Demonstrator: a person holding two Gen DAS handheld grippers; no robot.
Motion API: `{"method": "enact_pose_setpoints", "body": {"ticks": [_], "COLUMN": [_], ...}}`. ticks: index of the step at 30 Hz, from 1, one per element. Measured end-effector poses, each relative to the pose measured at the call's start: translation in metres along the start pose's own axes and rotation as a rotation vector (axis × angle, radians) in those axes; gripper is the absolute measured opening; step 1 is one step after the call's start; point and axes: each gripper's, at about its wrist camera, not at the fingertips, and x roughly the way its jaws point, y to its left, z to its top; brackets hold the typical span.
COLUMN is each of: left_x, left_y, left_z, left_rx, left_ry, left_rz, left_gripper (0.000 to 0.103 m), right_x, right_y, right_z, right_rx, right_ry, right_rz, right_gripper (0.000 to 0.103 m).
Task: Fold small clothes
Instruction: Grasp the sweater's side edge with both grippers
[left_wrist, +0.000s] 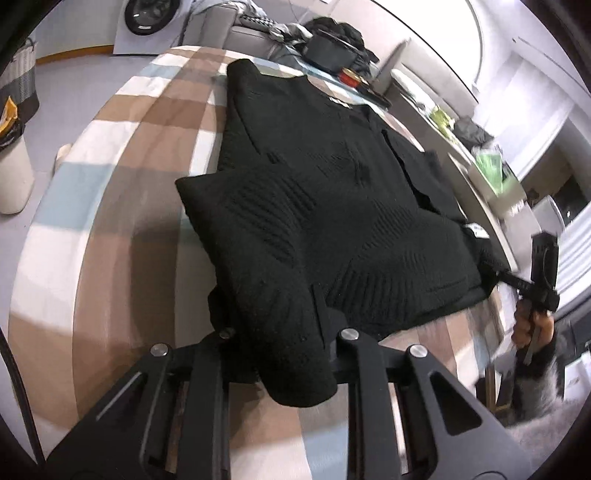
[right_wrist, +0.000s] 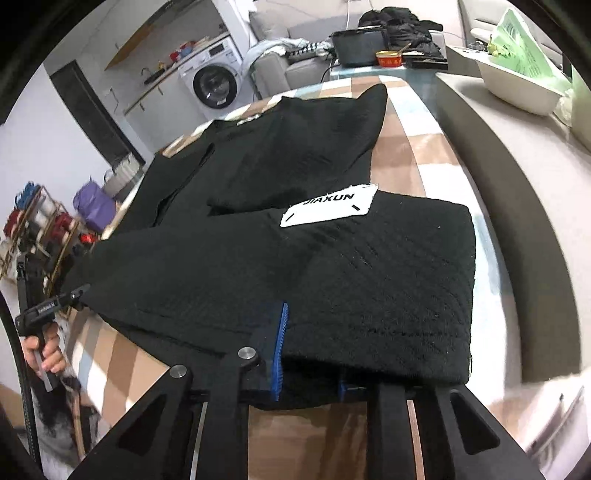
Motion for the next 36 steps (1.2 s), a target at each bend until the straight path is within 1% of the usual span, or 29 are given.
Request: {"method": "enact_pose_setpoints", "body": {"ticks": [3, 4, 6, 8, 12, 14, 19, 21, 23, 27, 32, 35, 36], "left_x": [-0.01, -0.011, -0.017, -0.022, -0.034, -0.04, -0.054, -0.061, -0.067, -0.063, -0.05, -0.045, -0.044], "left_y": [-0.006, -0.008, -0.008, -0.007, -0.003, -0.003, -0.005, -0.004, -0.004, -0.008, -0.007, -0.003, -0.002], "left_z": [-0.014, -0.019, -0.023, -0.022, -0.016, -0.014, -0.022, -0.024, -0.026, -0.026, -0.027, -0.023, -0.022], "left_rx": [0.022, 0.027, 0.027, 0.015, -0.018, -0.017, -0.013, -0.02, -0.017, -0.018, -0.031, -0.055, -0.065], "left_ry": [0.032, 0.035, 0.029, 0.017, 0.005, 0.002, 0.003, -0.005, -0.013, 0.008, 0.033, 0.024, 0.009], "left_rz": [-0.014, -0.019, -0.023, -0.034, -0.072, -0.074, -0.06, -0.071, -0.095, -0.12, -0.115, -0.124, -0.127], "left_gripper": [0.017, 0.017, 0.018, 0.019, 0.019, 0.019, 0.019, 0.019, 0.019, 0.02, 0.02, 0.02, 0.02], "right_x": [-0.013, -0.017, -0.027, -0.036, -0.056, -0.065, -0.074, -0.077, -0.079, -0.072, -0.066, -0.068, -0.067], "right_y": [-0.001, 0.0, -0.002, -0.008, -0.023, -0.03, -0.046, -0.05, -0.052, -0.048, -0.044, -0.045, -0.046], "right_z": [-0.012, -0.016, -0.022, -0.022, -0.02, -0.018, -0.016, -0.015, -0.011, -0.01, -0.011, -0.012, -0.012], "right_rx": [-0.026, -0.041, -0.045, -0.015, 0.039, 0.075, 0.162, 0.195, 0.226, 0.241, 0.239, 0.237, 0.242], "right_ry": [0.049, 0.06, 0.051, 0.029, -0.039, -0.068, -0.128, -0.162, -0.2, -0.189, -0.18, -0.187, -0.192], "right_rz": [-0.012, -0.022, -0.025, -0.015, 0.028, 0.051, 0.081, 0.104, 0.146, 0.155, 0.157, 0.151, 0.147], "right_gripper": [0.021, 0.023, 0.03, 0.043, 0.043, 0.043, 0.043, 0.043, 0.043, 0.043, 0.043, 0.043, 0.043]}}
